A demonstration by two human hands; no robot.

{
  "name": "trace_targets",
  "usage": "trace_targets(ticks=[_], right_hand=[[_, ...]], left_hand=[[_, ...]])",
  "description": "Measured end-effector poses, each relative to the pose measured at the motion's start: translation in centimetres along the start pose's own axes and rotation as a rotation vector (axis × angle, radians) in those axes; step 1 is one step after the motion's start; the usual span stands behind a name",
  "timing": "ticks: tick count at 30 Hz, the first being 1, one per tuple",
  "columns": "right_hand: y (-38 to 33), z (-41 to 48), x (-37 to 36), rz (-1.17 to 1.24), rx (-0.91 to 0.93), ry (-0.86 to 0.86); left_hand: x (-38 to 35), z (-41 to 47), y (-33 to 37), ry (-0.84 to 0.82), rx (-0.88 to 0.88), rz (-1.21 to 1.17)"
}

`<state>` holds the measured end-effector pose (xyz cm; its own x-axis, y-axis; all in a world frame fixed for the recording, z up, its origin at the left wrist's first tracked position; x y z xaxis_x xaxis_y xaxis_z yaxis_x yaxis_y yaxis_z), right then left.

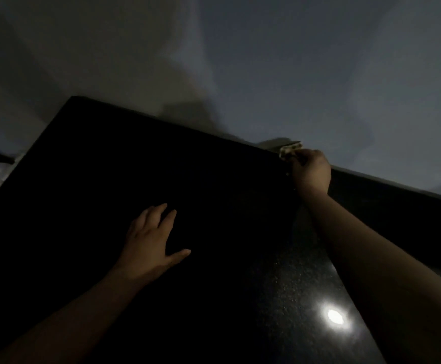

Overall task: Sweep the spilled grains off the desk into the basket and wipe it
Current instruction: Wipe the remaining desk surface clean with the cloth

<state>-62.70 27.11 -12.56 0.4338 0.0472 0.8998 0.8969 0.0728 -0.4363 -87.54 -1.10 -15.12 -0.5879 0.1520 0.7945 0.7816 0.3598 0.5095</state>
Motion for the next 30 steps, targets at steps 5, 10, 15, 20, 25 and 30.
trace_targets(ticks=[5, 10, 15, 20, 25, 30], right_hand=[[-0.1, -0.1, -3.0, 0.013, 0.002, -0.016], [-2.5, -7.9, -4.2, 0.116, 0.253, -0.174], [-3.0, -9.7, -2.6, 0.252, 0.286, -0.259], [-0.4, -1.1, -0.9, 0.094, 0.003, 0.086], [-2.7, -1.5, -4.5, 0.032, 0.047, 0.038], [-4.5, -10.2, -5.2, 0.129, 0.331, -0.103]], left_hand=[[-0.8, 0.1, -0.9, 0.039, -0.025, 0.009], [-1.2, 0.0, -1.1, 0.052, -0.010, 0.057], [-1.8, -0.1, -1.4, 0.052, -0.026, 0.093], [-2.0, 0.0, -1.6, 0.062, -0.071, 0.090], [-2.0, 0.0, -1.6, 0.068, -0.068, 0.129], [-2.2, -0.1, -1.5, 0.063, -0.044, 0.186]])
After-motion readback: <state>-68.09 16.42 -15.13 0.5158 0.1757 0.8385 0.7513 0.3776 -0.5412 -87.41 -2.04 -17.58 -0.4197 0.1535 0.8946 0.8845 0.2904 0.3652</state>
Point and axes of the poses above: each hand's wrist, its own z-axis towards the middle knuckle, its own x-axis out of the back of the hand, y = z × x, the point moved 8 cm from there along z, towards the middle knuckle, and after that the axes turned 12 degrees about -z, right-handed, at the moved point
